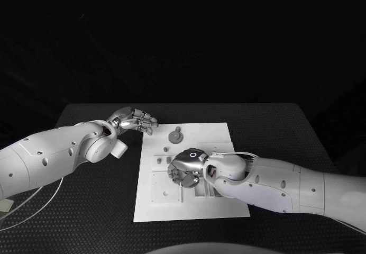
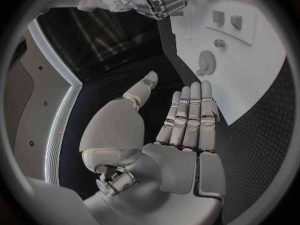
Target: Assemble the parts on the task board
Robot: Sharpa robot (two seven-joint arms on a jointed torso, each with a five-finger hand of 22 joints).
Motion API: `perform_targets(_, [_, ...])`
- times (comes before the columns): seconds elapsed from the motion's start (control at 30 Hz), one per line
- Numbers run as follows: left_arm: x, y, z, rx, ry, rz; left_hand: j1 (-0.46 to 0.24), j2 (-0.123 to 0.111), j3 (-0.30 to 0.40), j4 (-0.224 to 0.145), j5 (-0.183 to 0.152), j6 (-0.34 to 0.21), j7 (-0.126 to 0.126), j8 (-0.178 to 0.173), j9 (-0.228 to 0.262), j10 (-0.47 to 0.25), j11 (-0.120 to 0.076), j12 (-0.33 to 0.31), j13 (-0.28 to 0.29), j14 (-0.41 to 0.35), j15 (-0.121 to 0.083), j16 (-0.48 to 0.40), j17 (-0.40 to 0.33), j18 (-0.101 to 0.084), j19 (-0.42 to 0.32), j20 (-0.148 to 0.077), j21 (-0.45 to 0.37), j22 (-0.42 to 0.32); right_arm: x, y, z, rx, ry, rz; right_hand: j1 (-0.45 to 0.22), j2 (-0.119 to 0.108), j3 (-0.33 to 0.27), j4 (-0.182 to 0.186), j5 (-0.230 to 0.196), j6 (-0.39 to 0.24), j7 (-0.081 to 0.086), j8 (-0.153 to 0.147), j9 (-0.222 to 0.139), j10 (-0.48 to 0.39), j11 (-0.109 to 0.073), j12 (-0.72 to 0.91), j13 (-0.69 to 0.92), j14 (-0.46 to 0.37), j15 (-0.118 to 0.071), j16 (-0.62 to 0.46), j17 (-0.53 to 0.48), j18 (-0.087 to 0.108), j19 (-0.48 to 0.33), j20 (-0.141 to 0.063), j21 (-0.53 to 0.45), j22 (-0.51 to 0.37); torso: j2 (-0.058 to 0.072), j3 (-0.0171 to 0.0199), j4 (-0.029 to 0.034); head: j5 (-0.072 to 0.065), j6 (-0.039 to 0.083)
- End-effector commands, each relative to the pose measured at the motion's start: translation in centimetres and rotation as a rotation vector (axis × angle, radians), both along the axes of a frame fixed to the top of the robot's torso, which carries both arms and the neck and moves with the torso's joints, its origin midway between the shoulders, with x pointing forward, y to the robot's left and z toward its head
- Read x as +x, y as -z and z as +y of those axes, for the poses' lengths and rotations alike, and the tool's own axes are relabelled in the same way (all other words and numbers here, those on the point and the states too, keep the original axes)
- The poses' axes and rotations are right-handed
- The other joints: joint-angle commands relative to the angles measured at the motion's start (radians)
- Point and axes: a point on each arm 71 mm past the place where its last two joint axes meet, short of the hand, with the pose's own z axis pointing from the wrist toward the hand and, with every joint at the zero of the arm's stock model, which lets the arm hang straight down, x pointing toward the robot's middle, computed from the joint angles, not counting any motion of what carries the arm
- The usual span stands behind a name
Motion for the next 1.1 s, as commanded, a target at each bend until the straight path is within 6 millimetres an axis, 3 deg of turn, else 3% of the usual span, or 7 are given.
perform_targets(0.03, [0.0,-0.1,-0.2,-0.012,0.014,0.004,-0.006,0.006,-0.004,0.001,-0.004,-0.001,0.003,0.005,-0.001,0.006,0.001,-0.002,-0.001,0.000,0.006,-0.004,0.001,0.019,-0.005,0.001,0.002,-0.001,0.0,0.0,-0.2,0.021,0.010,0.000,-0.001,-0.006,-0.001,0.004,0.004,-0.011,0.011,-0.003,-0.001,-0.005,-0.001,-0.001,0.000,0.000,0.005,-0.005,0.001,0.064,-0.002,0.000,-0.004,0.015,0.000,0.0002,0.0000,0.000,0.001])
perform_targets(0.3, [-0.1,-0.1,-0.1,-0.011,0.013,0.008,-0.006,0.005,-0.004,0.000,-0.004,-0.002,0.004,0.004,-0.001,0.006,0.001,-0.002,-0.001,0.000,0.006,-0.005,0.002,0.019,-0.005,0.001,0.002,-0.001,0.3,-0.2,-1.9,0.041,0.040,-0.020,-0.005,-0.012,-0.003,0.005,0.004,-0.018,0.015,-0.007,-0.002,-0.010,0.002,-0.004,-0.001,0.000,0.008,-0.005,0.001,0.064,-0.002,0.000,-0.004,0.015,0.000,0.0000,0.0001,0.004,-0.001])
perform_targets(0.33, [-0.1,-0.1,0.0,-0.010,0.011,0.008,-0.006,0.005,-0.004,0.000,-0.004,-0.002,0.004,0.004,-0.001,0.006,0.001,-0.002,-0.001,0.000,0.006,-0.005,0.002,0.019,-0.005,0.001,0.002,-0.002,0.3,-0.2,-2.2,0.040,0.044,-0.021,-0.041,-0.060,-0.033,0.008,0.002,-0.054,0.029,-0.026,-0.010,-0.029,0.010,-0.014,-0.005,-0.003,0.012,-0.005,0.002,0.058,-0.004,0.003,-0.003,0.016,0.000,0.0000,0.0001,0.004,-0.001])
perform_targets(0.37, [-0.1,-0.1,0.0,-0.009,0.009,0.008,-0.006,0.005,-0.004,0.000,-0.004,-0.002,0.004,0.004,-0.001,0.006,0.001,-0.002,-0.002,0.000,0.006,-0.005,0.002,0.019,-0.005,0.001,0.002,-0.002,0.3,-0.3,-2.4,0.040,0.048,-0.022,-0.058,-0.082,-0.047,0.010,0.002,-0.074,0.037,-0.037,-0.015,-0.039,0.015,-0.019,-0.007,-0.004,0.016,-0.006,0.002,0.056,-0.004,0.005,-0.003,0.016,0.000,0.0000,0.0000,0.004,-0.001])
perform_targets(0.4, [-0.1,-0.1,0.1,-0.009,0.008,0.007,-0.007,0.004,-0.005,0.000,-0.004,-0.002,0.005,0.004,-0.001,0.005,0.002,-0.002,-0.002,0.000,0.006,-0.005,0.002,0.019,-0.005,0.001,0.002,-0.002,0.3,-0.4,-2.7,0.043,0.051,-0.025,-0.061,-0.078,-0.052,0.016,0.003,-0.104,0.048,-0.053,-0.022,-0.051,0.020,-0.025,-0.009,-0.007,0.027,-0.007,0.002,0.062,-0.006,0.002,-0.006,0.015,0.000,0.0000,-0.0003,0.005,0.000])
perform_targets(0.83, [-0.1,-0.1,0.0,-0.011,0.009,0.004,-0.007,0.004,-0.005,0.000,-0.004,-0.003,0.006,0.004,-0.002,0.005,0.003,-0.002,-0.003,0.000,0.006,-0.007,0.004,0.019,-0.005,0.001,0.002,-0.002,1.2,-4.4,-4.9,0.094,0.091,-0.087,-0.039,-0.082,-0.067,0.020,0.004,-0.109,0.049,-0.048,-0.021,-0.054,0.023,-0.026,-0.004,-0.008,0.028,-0.004,0.006,0.064,-0.004,-0.002,-0.009,0.015,0.000,0.0003,-0.0009,0.005,0.008])
perform_targets(1.1, [-0.2,-0.1,0.1,-0.012,0.009,0.003,-0.007,0.005,-0.005,0.000,-0.004,-0.003,0.006,0.004,-0.002,0.005,0.003,-0.002,-0.003,0.000,0.006,-0.007,0.005,0.019,-0.005,0.001,0.002,-0.002,2.9,-5.9,-8.2,-0.011,0.181,-0.081,-0.053,-0.132,-0.074,0.066,0.004,-0.156,0.062,-0.065,-0.033,-0.110,0.043,-0.057,-0.014,-0.027,0.048,-0.009,0.008,0.064,-0.019,0.006,-0.022,0.014,0.000,-0.0002,-0.0011,0.003,0.011])
